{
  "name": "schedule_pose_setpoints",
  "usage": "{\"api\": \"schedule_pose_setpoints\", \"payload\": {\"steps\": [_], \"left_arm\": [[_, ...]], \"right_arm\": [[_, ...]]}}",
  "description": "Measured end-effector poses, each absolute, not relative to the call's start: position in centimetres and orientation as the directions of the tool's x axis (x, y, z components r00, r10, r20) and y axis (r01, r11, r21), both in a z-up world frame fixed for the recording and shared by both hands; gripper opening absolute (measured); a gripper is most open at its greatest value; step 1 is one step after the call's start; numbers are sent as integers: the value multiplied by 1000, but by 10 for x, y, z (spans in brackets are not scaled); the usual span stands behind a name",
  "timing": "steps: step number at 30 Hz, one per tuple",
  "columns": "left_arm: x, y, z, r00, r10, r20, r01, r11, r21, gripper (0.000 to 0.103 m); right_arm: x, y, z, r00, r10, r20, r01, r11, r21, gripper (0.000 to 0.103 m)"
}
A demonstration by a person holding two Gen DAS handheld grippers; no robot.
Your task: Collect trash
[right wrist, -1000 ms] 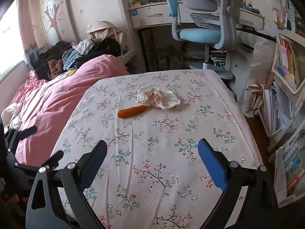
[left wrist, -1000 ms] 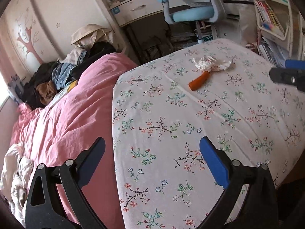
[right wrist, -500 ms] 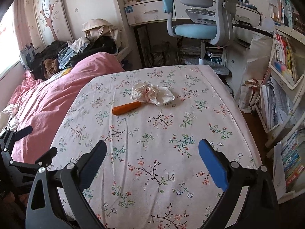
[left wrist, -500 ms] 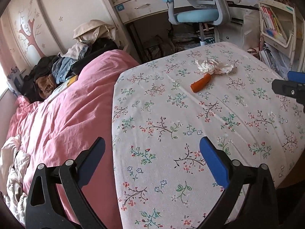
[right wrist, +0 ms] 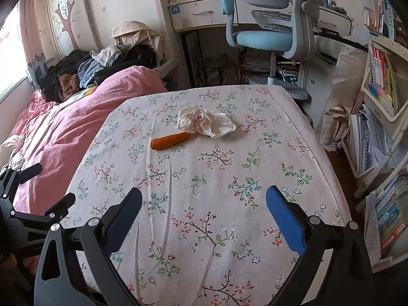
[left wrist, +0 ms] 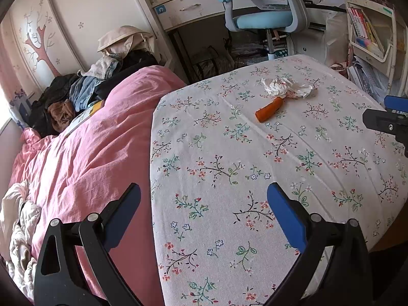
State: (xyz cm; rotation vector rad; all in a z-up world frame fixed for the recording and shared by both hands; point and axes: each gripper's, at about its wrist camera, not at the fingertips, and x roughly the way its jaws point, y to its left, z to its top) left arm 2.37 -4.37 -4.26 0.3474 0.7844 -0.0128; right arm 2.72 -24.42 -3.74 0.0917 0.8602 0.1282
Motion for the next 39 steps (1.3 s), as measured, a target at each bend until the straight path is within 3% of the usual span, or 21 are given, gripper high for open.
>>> {"api": "schedule_pose_setpoints", "payload": {"steps": [39], "left_arm": [[23,-42,-42,710,105,-697,139,949,284,96]], "right_arm": [[26,-239,-41,638,143,-757,-88,990,113,94]]}}
